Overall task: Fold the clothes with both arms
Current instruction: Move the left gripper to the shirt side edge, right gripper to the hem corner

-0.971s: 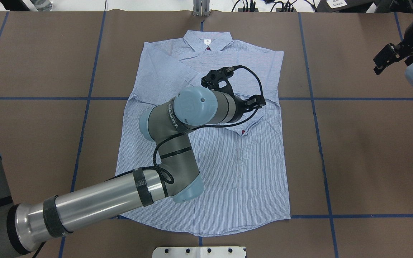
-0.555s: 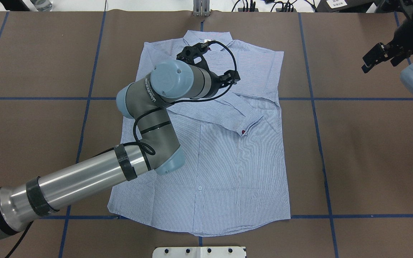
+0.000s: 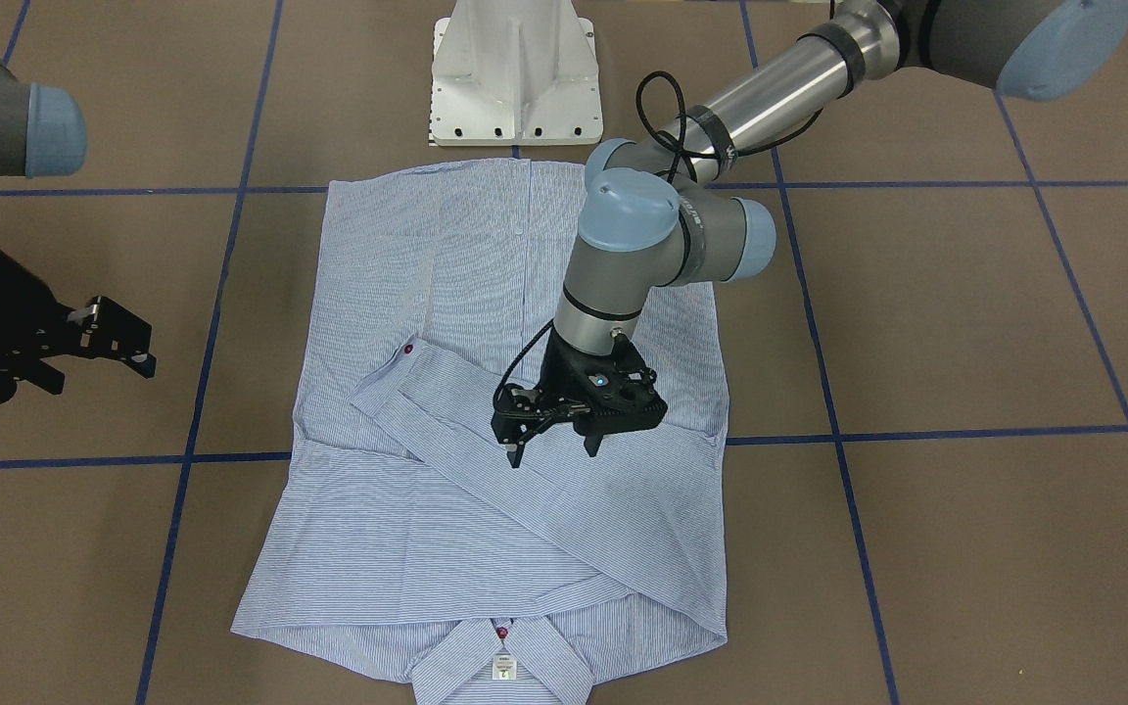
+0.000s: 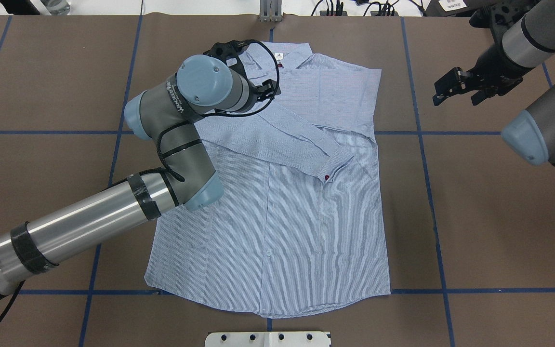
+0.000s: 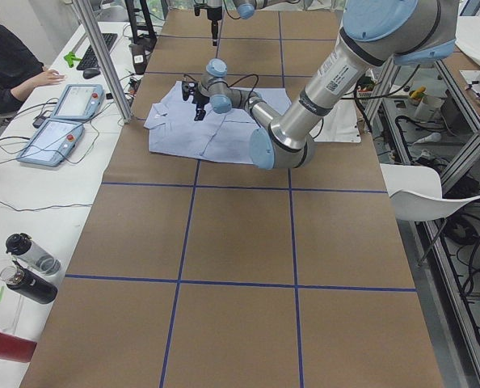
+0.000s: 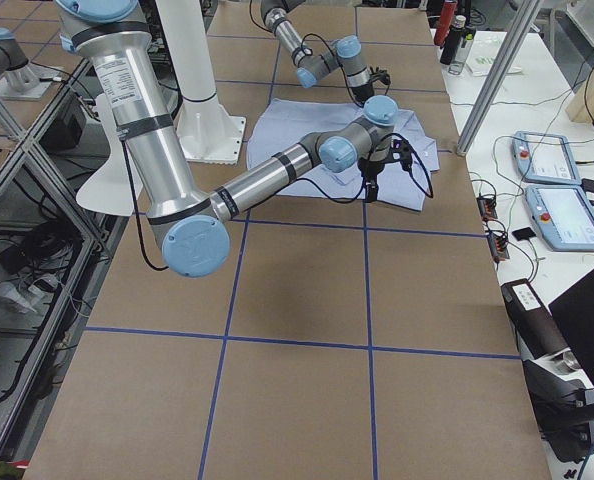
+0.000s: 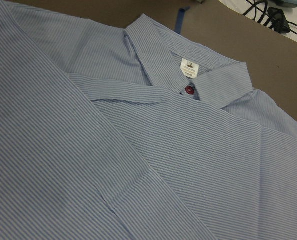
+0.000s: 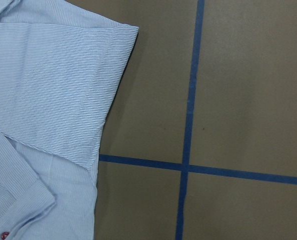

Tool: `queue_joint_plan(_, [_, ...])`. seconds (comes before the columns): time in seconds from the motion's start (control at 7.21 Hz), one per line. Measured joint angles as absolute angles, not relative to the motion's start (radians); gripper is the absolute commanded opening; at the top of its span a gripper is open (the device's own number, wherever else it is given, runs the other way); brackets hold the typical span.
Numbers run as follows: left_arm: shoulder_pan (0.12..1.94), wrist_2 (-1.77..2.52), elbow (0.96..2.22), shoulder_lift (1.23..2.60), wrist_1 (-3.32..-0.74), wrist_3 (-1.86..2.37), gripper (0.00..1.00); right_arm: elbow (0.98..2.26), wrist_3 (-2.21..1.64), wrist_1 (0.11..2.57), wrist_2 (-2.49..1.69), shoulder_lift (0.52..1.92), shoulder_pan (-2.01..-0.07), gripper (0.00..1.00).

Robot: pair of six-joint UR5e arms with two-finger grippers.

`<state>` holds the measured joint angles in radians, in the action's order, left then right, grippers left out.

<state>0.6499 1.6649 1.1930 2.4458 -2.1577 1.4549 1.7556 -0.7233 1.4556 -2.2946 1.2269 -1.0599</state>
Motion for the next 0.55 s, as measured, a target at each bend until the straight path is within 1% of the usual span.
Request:
queue_joint_plan(0.14, [0.661,1.659,1.215,2.410,-2.156,1.427,0.94,1.777,-0.787,1.441,-2.293,1.228,-1.037,1.00])
queue_joint_plan(0.28, [0.665,1.658,1.272,2.356,-2.154,1.406,0.93,1.798,-0.842,1.436,-2.290,1.228,-1.009,1.00])
queue_joint_plan(0.55, [0.669,1.662,1.442,2.240,-2.102,1.365,0.93,1.843,-0.918,1.434,-2.284,1.234,-0.958,1.00])
